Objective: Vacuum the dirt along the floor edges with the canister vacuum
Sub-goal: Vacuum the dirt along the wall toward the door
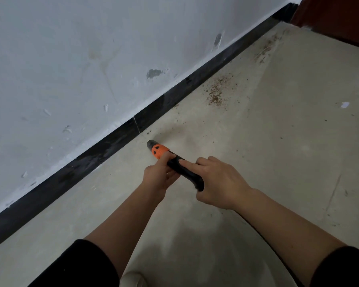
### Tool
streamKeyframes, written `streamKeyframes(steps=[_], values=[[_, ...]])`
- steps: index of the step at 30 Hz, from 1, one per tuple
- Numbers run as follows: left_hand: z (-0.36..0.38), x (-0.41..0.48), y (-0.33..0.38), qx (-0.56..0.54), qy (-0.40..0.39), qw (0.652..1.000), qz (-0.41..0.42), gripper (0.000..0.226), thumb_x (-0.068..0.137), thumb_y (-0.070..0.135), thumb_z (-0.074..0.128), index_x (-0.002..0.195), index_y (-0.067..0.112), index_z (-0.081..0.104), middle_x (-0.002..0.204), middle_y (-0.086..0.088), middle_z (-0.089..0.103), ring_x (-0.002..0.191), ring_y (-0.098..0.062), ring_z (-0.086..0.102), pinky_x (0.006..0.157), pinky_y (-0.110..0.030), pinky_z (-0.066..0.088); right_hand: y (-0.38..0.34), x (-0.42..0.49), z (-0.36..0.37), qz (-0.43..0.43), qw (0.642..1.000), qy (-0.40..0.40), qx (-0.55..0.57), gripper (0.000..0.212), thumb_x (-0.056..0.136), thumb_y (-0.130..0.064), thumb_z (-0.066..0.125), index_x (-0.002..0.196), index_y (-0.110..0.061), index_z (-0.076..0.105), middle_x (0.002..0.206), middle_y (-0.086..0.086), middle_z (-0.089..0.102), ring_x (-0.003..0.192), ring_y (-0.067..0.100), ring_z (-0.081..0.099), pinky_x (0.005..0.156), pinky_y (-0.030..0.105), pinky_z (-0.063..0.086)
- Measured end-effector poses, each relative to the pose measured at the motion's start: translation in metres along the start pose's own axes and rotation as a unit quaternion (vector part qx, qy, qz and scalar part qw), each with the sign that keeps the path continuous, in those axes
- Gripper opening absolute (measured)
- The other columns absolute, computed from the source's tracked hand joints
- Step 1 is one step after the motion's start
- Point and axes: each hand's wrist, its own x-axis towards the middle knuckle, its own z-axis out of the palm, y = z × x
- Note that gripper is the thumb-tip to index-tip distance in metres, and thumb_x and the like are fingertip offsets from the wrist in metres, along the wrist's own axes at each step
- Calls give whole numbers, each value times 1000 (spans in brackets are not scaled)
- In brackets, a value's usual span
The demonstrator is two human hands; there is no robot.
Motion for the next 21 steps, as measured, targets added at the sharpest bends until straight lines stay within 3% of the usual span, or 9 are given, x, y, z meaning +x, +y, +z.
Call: streamKeyframes(steps=[4,9,14,21], values=[[-9,0,3,-8,12,1000,4,28,87,17,67,104,-2,59,95,-19,73,82,-26,74,70,-30,59,-9,5,2,-9,1000,-4,-5,82,84,-27,57,152,-38,12,95,-10,36,85,13,36,65,26,36],[-25,-1,7,-12,34,999,7,24,87,17,66,101,-1,60,95,-18,73,84,-26,73,74,-31,58,-19,14,5,-31,1000,-1,-2,80,85,-25,56,152,-36,14,105,-5,47,85,14,34,65,25,33],[-41,-1,11,-17,51,999,8,24,87,17,67,102,-1,60,98,-18,72,85,-26,72,65,-28,58,-32,22,11,-54,998,-9,7,78,86,-24,56,152,-34,17,96,-8,41,83,14,35,63,25,33],[-38,5,18,-27,41,999,13,17,88,16,66,93,1,59,93,-16,72,84,-25,72,70,-30,58,-31,28,12,-44,999,6,6,76,87,-23,55,152,-33,16,104,-3,48,85,14,35,69,29,45]])
